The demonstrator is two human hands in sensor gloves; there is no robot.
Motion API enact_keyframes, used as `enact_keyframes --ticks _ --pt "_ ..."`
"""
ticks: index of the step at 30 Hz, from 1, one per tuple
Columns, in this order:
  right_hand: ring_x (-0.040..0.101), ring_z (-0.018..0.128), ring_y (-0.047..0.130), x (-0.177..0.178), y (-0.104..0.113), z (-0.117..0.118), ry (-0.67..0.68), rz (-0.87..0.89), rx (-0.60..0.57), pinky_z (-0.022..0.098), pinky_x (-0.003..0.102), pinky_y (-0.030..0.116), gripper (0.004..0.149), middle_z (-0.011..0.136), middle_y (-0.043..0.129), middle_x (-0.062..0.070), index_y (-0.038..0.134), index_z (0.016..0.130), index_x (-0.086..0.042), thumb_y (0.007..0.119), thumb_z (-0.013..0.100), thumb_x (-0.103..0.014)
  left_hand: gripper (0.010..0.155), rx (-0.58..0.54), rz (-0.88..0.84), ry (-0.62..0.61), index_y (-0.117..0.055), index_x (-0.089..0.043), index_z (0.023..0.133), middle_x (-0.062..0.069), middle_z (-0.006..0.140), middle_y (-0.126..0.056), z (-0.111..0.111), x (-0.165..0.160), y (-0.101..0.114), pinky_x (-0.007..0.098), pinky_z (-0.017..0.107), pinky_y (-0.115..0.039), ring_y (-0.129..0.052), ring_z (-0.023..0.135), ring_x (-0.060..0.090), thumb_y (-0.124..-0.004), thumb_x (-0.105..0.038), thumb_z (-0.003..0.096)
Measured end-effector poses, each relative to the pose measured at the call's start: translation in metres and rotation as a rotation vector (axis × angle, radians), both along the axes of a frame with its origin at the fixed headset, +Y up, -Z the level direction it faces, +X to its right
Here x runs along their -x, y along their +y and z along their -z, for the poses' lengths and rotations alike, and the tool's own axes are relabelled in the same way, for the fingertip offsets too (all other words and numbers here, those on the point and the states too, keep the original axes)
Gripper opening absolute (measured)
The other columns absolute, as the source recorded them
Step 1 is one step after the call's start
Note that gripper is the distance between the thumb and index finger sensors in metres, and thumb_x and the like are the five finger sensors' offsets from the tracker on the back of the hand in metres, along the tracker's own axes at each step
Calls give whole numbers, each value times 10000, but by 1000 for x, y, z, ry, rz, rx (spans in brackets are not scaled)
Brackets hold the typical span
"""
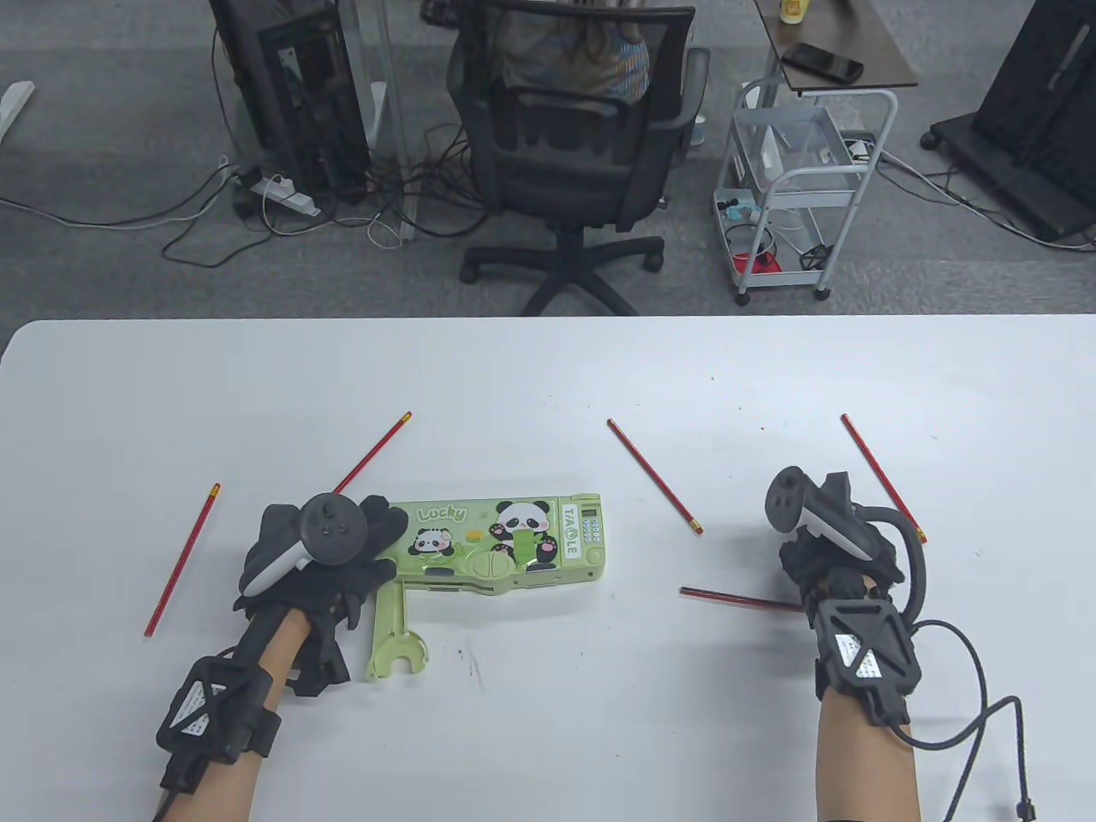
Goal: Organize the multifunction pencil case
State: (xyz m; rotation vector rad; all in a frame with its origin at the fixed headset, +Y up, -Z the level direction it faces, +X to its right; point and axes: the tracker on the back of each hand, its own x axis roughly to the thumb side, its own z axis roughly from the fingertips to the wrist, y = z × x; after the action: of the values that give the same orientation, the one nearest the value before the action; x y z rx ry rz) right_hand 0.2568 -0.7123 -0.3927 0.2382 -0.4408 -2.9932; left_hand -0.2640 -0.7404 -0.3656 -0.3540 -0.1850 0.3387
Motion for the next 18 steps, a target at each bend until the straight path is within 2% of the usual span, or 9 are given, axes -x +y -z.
enact_keyframes --ticks 4,9,13,18 --pt "523 703 907 21 25 -21 22 75 -95 547 655 820 719 926 709 395 469 1120 -131 683 522 -467 650 16 -15 1 -456 -382 1060 -16 1201 -360 0 1 0 714 719 -478 -481 1122 394 -726 -359 469" --pt "522 682 917 54 43 -55 33 223 -229 529 641 835 711 916 721 400 503 1120 -109 686 534 -467 648 39 -19 -3 -450 -382 1061 -19 1201 -349 2 2 1 714 722 -472 -470 1128 386 -724 -347 474" --pt "517 680 921 93 45 -77 85 272 -236 526 636 839 710 914 727 398 512 1122 -106 690 538 -469 646 57 -35 -9 -441 -387 1063 -25 1201 -334 3 4 1 715 724 -463 -455 1130 387 -718 -331 482" --pt "512 678 929 147 41 -92 145 304 -245 523 629 848 707 910 740 394 529 1119 -99 693 541 -471 646 67 -56 -13 -447 -388 1062 -25 1200 -336 3 6 1 711 726 -466 -466 1130 381 -720 -308 483"
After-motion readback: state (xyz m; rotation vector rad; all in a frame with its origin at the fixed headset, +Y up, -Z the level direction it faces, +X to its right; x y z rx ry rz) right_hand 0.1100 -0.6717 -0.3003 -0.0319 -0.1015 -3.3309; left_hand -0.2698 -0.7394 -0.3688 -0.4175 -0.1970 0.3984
